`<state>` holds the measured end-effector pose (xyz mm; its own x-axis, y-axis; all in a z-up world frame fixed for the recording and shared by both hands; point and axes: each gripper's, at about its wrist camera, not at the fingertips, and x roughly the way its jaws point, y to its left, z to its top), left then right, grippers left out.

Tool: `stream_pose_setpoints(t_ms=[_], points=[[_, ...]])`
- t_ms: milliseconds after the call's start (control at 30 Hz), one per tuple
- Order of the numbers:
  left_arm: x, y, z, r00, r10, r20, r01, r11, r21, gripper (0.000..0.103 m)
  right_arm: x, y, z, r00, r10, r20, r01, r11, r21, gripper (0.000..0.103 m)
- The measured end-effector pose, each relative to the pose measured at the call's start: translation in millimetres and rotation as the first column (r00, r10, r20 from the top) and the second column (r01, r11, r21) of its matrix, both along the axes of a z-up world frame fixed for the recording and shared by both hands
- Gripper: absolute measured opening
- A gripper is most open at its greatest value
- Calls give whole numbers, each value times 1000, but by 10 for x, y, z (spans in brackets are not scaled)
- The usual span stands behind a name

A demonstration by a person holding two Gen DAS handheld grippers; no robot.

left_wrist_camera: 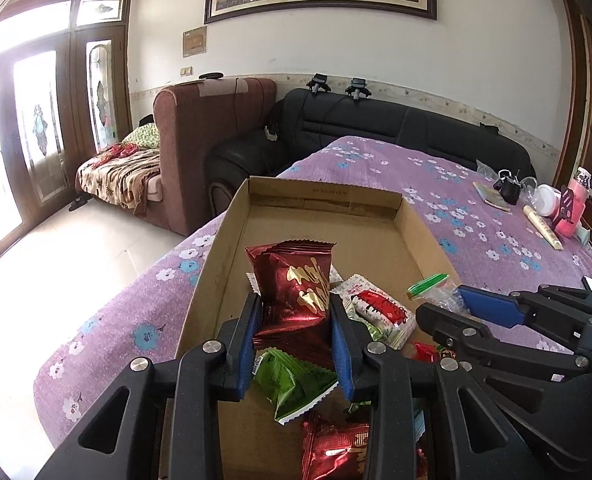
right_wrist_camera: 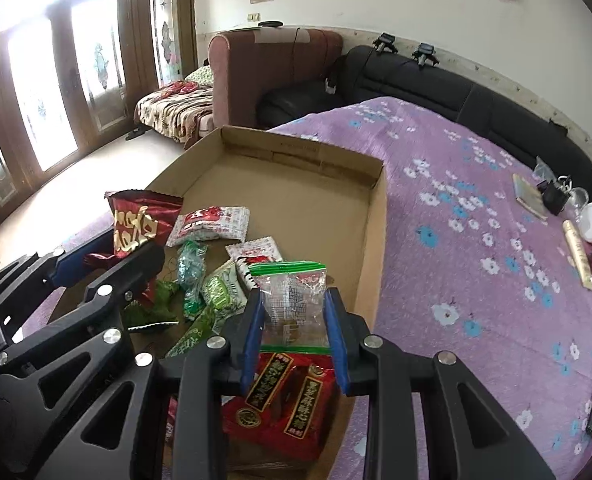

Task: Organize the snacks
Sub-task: 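Lower the red packet and zip bag into the tray with both grippers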

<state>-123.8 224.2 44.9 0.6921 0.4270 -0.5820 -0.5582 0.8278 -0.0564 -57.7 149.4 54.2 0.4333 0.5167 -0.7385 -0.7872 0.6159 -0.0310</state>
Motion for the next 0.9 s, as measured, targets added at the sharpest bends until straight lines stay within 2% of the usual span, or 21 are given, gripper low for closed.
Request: stream_pose_setpoints(t_ms=[200,900], points=[[24,19,-24,1000,5,-15,-5,1000,-7,34,12,15,-55,999,0,-34,1,1000,5,29],[130,115,-102,998,-9,-56,5,997,-74,35,102,-11,-129,998,-9,-68,11,999,36,29]])
